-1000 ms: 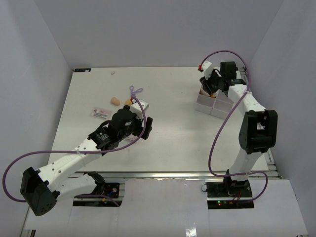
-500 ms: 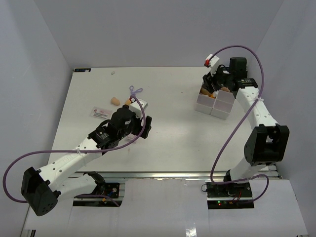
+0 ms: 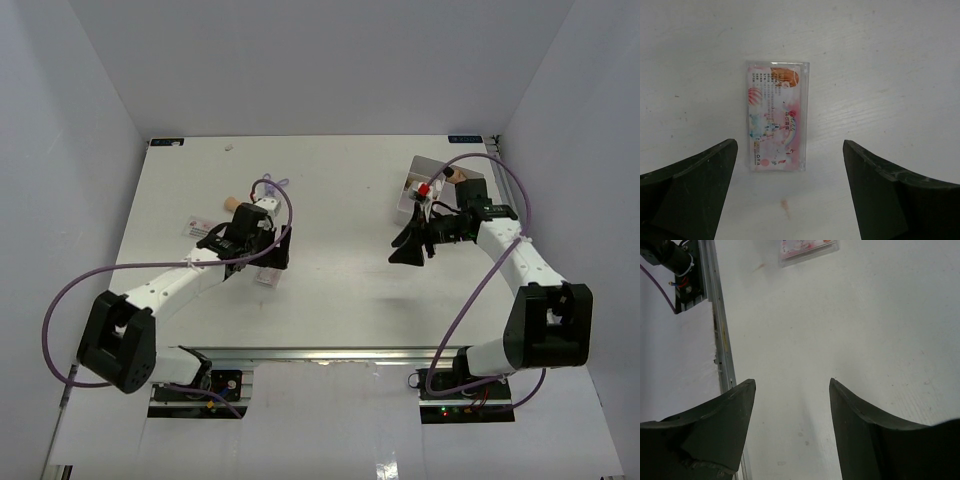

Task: Organize the makeup

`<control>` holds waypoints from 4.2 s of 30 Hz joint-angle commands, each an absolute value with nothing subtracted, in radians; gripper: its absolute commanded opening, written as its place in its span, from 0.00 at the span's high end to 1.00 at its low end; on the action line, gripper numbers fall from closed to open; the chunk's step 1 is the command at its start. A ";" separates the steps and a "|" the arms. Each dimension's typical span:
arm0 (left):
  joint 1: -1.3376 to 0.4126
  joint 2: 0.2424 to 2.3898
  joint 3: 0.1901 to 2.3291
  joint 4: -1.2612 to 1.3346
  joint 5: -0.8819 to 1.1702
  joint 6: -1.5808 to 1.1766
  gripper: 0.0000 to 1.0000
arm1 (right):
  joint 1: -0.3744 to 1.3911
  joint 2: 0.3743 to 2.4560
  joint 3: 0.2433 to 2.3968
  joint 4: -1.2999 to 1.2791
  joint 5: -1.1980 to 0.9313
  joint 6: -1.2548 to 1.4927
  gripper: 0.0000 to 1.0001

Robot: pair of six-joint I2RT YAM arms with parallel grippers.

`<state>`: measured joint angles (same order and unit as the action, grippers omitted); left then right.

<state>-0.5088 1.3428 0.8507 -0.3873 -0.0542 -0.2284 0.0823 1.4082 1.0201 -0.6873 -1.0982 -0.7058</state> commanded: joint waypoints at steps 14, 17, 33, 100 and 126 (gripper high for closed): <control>-0.505 1.642 0.996 -0.520 -0.140 -0.265 0.02 | 0.055 1.268 0.975 -0.609 -1.195 -0.666 0.26; -0.504 1.659 0.999 -0.523 -0.139 -0.263 0.03 | 0.052 1.265 0.973 -0.607 -1.199 -0.666 0.26; -0.507 1.524 0.982 -0.464 0.100 -0.284 0.56 | 0.043 1.276 0.933 -0.492 -1.165 -0.528 0.29; -0.855 1.536 1.161 -0.087 0.087 -0.376 0.02 | 0.130 1.442 1.178 -0.403 -0.716 -0.018 0.92; -0.726 0.979 0.805 -0.345 -0.126 -0.213 0.02 | -0.207 1.403 1.185 -0.305 -0.778 -1.043 0.92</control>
